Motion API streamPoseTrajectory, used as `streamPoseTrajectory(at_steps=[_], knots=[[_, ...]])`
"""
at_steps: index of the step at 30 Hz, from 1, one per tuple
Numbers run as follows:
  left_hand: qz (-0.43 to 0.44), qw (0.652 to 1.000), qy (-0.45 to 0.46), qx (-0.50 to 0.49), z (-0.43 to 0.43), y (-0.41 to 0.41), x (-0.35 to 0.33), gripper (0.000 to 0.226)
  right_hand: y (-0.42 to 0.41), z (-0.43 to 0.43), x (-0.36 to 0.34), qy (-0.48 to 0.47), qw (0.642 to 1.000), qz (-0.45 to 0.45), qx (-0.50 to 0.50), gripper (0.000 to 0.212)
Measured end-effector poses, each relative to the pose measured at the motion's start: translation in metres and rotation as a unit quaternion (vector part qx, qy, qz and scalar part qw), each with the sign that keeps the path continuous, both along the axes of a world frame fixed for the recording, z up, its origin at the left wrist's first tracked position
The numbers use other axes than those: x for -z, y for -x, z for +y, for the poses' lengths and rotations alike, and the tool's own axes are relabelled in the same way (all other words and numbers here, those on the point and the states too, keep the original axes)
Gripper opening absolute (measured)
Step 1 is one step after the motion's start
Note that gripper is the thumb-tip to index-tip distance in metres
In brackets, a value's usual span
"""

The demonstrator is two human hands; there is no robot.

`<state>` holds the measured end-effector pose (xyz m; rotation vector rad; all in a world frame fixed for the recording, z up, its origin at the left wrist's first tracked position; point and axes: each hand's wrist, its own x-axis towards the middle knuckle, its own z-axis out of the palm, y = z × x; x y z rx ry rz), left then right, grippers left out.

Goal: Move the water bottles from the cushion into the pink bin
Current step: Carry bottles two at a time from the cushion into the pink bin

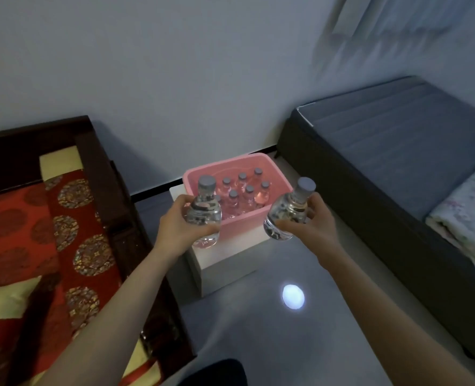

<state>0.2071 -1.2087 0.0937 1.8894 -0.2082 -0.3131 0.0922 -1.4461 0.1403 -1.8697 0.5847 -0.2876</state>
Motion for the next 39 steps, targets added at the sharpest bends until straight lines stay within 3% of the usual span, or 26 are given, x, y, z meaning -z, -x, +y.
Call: streamPoseTrajectory(at_steps=[7,16,23,28,32,35,39], knots=[[-0.009,1.000,-0.023,-0.013,-0.068,-0.034,0.015,0.074,-0.053,-0.075,0.024,-0.013,1.000,0.010,-0.023,0.063],[0.016,0.998,-0.046,-0.042,-0.146,-0.086,0.060,0.069,-0.140,-0.146,0.067,-0.015,0.994,0.039,-0.105,0.055],[0.034,0.991,-0.117,-0.060,-0.193,-0.128,0.106,0.072,-0.206,-0.179,0.121,0.020,0.981,0.104,-0.162,0.052],[0.047,0.985,-0.164,-0.003,-0.207,-0.143,0.143,0.083,-0.239,-0.199,0.170,0.104,0.945,0.145,-0.275,0.055],[0.064,0.975,-0.199,0.077,-0.205,-0.153,0.171,0.083,-0.264,-0.210,0.194,0.183,0.866,0.176,-0.432,0.054],[0.059,0.959,-0.244,0.132,-0.206,-0.157,0.178,0.076,-0.277,-0.210,0.209,0.236,0.812,0.199,-0.495,0.054],[0.044,0.920,-0.329,0.207,-0.209,-0.165,0.191,0.072,-0.287,-0.206,0.225,0.245,0.782,0.204,-0.536,0.046]])
